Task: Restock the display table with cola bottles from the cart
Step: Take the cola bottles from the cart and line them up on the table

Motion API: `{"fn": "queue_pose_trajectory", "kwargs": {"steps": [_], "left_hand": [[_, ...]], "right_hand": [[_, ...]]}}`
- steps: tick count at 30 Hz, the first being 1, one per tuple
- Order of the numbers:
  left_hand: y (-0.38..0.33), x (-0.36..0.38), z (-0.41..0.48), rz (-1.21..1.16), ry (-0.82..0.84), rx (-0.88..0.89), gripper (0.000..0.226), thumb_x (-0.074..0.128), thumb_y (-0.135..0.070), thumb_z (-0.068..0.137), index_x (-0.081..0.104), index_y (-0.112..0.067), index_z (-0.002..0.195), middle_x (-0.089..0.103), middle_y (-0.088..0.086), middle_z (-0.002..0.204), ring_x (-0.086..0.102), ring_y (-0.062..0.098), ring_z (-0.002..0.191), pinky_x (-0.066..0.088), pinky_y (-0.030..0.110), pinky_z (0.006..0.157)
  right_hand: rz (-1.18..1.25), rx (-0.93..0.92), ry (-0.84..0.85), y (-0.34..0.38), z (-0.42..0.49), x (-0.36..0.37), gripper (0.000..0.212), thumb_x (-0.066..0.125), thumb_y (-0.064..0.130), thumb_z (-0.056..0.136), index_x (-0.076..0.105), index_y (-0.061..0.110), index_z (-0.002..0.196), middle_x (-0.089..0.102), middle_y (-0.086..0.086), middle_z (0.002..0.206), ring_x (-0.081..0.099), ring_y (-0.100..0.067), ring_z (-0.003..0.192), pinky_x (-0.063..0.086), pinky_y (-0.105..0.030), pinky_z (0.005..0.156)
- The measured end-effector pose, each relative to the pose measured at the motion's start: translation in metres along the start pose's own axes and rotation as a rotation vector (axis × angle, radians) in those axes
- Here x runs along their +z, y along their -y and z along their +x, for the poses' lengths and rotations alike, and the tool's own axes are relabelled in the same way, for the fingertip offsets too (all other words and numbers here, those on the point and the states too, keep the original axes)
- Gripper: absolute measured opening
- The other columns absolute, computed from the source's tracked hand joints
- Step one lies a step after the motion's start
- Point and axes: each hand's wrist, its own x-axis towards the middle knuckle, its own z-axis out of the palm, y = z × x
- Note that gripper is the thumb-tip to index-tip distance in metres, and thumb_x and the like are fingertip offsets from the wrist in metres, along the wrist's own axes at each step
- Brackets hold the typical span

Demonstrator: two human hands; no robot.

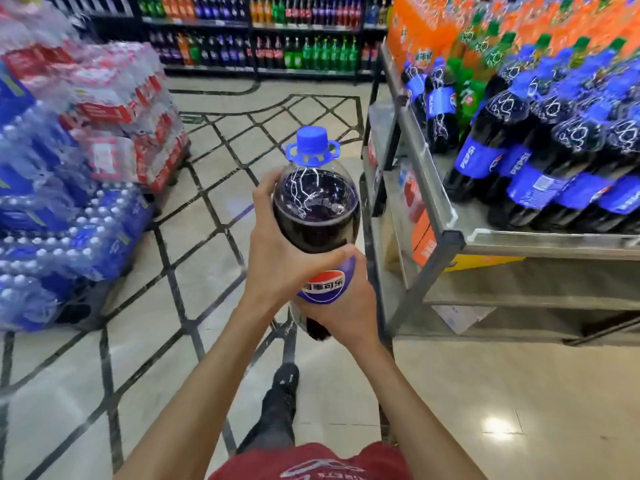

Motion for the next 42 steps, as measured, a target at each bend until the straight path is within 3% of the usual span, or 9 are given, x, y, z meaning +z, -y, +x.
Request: {"fn": "queue_pose_trajectory", "kwargs": {"steps": [7,12,16,19,23,28,31,36,42], "left_hand": [[0.056,0.023,0.119,-0.127,0.200,0.022,0.118,0.099,-0.025,0.050,0.032,-0.016,0.146,0.047,-0.008,0.144,0.049,0.008,0.135,0.041,0.032,0.114],[0.084,0.055,0.190,-0.196,0.357,0.052,0.115,0.100,-0.026,0.053,0.033,-0.013,0.146,0.046,-0.008,0.143,0.049,0.002,0.134,0.040,0.022,0.111],[0.098,0.087,0.223,-0.222,0.470,0.092,0.107,0.097,-0.007,0.058,0.034,-0.009,0.145,0.042,-0.024,0.138,0.046,-0.012,0.128,0.037,0.011,0.106],[0.110,0.114,0.243,-0.255,0.548,0.077,0.109,0.098,-0.009,0.058,0.034,-0.009,0.146,0.048,-0.013,0.140,0.050,-0.002,0.131,0.040,0.019,0.109],[0.113,0.156,0.265,-0.292,0.653,0.076,0.106,0.099,-0.014,0.057,0.038,-0.018,0.144,0.054,-0.011,0.139,0.054,0.001,0.128,0.042,0.021,0.107],[0.100,0.221,0.286,-0.327,0.831,0.125,0.103,0.098,-0.014,0.056,0.038,-0.025,0.140,0.053,-0.027,0.130,0.055,0.001,0.125,0.044,0.019,0.102],[0.088,0.259,0.295,-0.335,0.918,0.184,0.105,0.098,-0.020,0.055,0.036,-0.025,0.140,0.053,-0.025,0.131,0.056,0.004,0.125,0.048,0.033,0.105],[0.071,0.315,0.313,-0.328,1.034,0.276,0.104,0.098,-0.024,0.054,0.034,-0.039,0.133,0.051,-0.036,0.125,0.055,-0.004,0.122,0.046,0.024,0.103],[0.068,0.364,0.320,-0.370,1.091,0.287,0.100,0.092,-0.045,0.048,0.029,-0.051,0.126,0.046,-0.040,0.124,0.052,-0.009,0.120,0.042,0.015,0.101]], "right_hand": [[-0.007,0.113,-0.207,0.001,0.107,0.022,0.108,0.093,0.055,0.044,0.035,0.039,0.134,0.065,0.019,0.114,0.066,-0.001,0.100,0.059,-0.035,0.084],[0.040,0.173,-0.361,0.001,0.167,0.021,0.098,0.098,0.041,0.050,0.036,0.049,0.125,0.061,0.030,0.109,0.060,0.016,0.096,0.050,-0.011,0.076],[0.032,0.232,-0.484,-0.005,0.197,0.015,0.100,0.097,0.045,0.050,0.027,0.060,0.120,0.057,0.038,0.106,0.057,0.021,0.093,0.045,-0.009,0.077],[0.011,0.242,-0.570,-0.010,0.215,0.005,0.100,0.097,0.046,0.051,0.035,0.055,0.128,0.056,0.037,0.113,0.059,0.013,0.102,0.050,-0.017,0.086],[-0.022,0.250,-0.686,-0.019,0.235,-0.018,0.100,0.098,0.042,0.053,0.029,0.074,0.117,0.053,0.048,0.109,0.054,0.024,0.099,0.045,-0.003,0.079],[0.043,0.310,-0.846,-0.046,0.257,-0.059,0.101,0.098,0.044,0.049,0.039,0.039,0.131,0.062,0.035,0.105,0.065,0.004,0.098,0.059,-0.035,0.086],[0.066,0.302,-0.949,-0.062,0.274,-0.088,0.096,0.101,0.031,0.051,0.042,0.036,0.126,0.064,0.035,0.104,0.068,0.003,0.093,0.061,-0.037,0.083],[0.076,0.277,-1.072,-0.087,0.303,-0.133,0.099,0.102,0.022,0.050,0.047,0.020,0.132,0.071,0.010,0.113,0.070,-0.004,0.098,0.060,-0.037,0.085],[0.065,0.277,-1.141,-0.117,0.322,-0.173,0.092,0.100,0.024,0.052,0.046,0.024,0.126,0.069,0.019,0.105,0.068,0.003,0.093,0.056,-0.025,0.080]]}}
